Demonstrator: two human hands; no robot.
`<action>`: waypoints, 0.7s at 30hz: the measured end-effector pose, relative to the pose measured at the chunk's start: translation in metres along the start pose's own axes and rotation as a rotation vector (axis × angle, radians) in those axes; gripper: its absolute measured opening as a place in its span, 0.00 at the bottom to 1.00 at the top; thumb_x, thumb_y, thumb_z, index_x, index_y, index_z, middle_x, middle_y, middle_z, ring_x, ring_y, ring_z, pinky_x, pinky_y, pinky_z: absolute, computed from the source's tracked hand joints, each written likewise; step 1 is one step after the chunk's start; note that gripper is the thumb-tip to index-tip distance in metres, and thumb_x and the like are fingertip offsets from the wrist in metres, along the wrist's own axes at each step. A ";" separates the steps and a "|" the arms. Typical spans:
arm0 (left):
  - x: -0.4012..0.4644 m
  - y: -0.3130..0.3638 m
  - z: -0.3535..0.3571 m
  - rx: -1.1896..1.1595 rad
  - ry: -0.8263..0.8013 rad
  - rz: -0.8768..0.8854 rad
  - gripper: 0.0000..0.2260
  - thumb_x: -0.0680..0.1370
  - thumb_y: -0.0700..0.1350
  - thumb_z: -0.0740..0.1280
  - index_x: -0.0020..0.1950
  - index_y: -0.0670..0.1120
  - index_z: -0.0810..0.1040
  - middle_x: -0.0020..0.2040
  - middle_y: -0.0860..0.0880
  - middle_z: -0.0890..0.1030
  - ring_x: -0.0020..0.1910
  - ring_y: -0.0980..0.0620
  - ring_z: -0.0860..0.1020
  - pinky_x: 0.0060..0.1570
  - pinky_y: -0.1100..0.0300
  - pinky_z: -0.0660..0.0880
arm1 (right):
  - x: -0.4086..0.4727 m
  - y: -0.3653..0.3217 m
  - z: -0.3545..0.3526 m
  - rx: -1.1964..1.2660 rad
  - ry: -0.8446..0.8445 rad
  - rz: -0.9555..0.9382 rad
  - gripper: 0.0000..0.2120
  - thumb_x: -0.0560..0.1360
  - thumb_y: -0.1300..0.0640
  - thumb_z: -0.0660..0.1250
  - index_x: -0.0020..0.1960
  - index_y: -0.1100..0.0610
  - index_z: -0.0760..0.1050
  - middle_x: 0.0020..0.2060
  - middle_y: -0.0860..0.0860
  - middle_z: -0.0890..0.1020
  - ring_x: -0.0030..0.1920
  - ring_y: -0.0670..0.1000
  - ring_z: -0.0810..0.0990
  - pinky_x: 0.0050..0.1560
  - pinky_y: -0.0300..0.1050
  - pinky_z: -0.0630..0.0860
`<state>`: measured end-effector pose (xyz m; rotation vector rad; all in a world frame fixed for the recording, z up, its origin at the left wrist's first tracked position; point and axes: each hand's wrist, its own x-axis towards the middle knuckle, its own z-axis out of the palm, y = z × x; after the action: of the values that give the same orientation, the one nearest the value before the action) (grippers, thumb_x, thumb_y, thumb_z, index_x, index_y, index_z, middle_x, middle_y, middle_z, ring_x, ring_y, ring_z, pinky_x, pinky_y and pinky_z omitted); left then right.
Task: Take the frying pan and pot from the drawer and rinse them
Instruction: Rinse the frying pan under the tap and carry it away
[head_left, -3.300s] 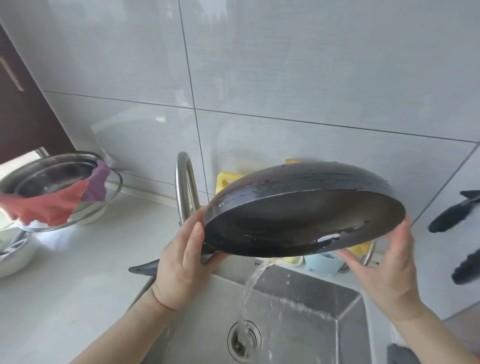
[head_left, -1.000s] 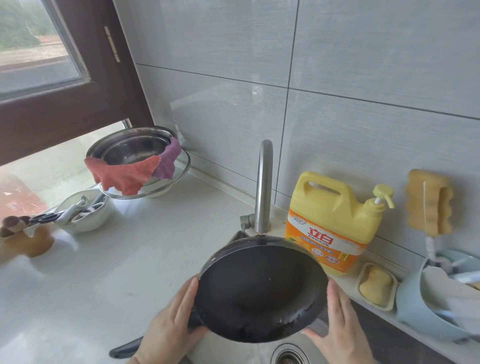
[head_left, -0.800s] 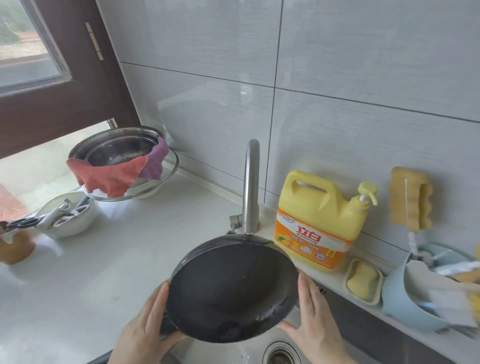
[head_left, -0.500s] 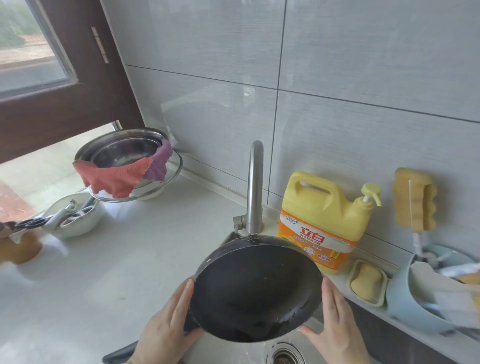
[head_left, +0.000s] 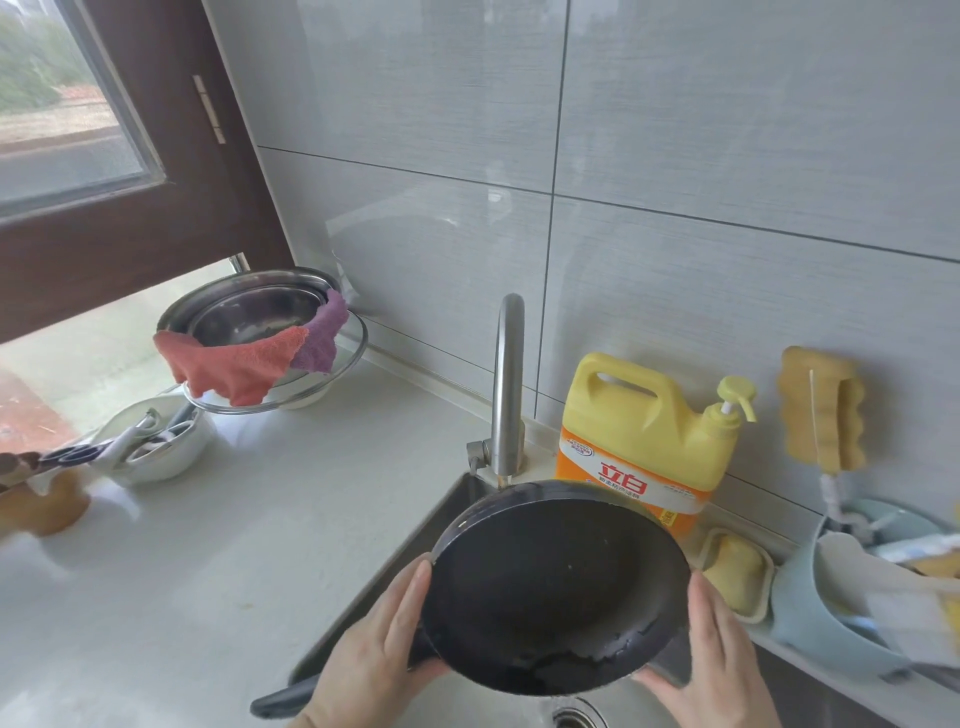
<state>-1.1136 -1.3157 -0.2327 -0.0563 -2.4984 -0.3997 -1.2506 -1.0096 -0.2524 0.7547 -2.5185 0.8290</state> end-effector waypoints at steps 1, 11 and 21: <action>-0.001 -0.002 -0.003 0.008 0.001 -0.016 0.35 0.78 0.66 0.58 0.74 0.43 0.58 0.67 0.44 0.71 0.50 0.53 0.81 0.37 0.68 0.77 | 0.002 -0.002 0.003 0.007 -0.001 -0.040 0.48 0.72 0.26 0.56 0.80 0.56 0.49 0.71 0.56 0.64 0.61 0.59 0.71 0.71 0.42 0.61; -0.029 -0.025 -0.025 0.021 -0.045 -0.165 0.37 0.75 0.69 0.58 0.74 0.45 0.59 0.67 0.46 0.71 0.46 0.55 0.80 0.34 0.67 0.77 | 0.004 -0.021 0.034 -0.029 -0.174 -0.109 0.82 0.38 0.42 0.86 0.80 0.55 0.42 0.71 0.56 0.66 0.60 0.57 0.71 0.47 0.59 0.80; -0.007 -0.004 -0.007 0.022 -0.066 -0.023 0.37 0.77 0.64 0.62 0.75 0.41 0.57 0.69 0.43 0.69 0.60 0.50 0.77 0.45 0.66 0.78 | -0.008 -0.006 0.002 -0.011 -0.011 -0.071 0.51 0.70 0.25 0.57 0.80 0.55 0.48 0.76 0.51 0.58 0.61 0.59 0.70 0.60 0.52 0.66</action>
<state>-1.1043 -1.3210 -0.2321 -0.0323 -2.5703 -0.3858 -1.2413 -1.0122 -0.2551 0.8426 -2.4885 0.7876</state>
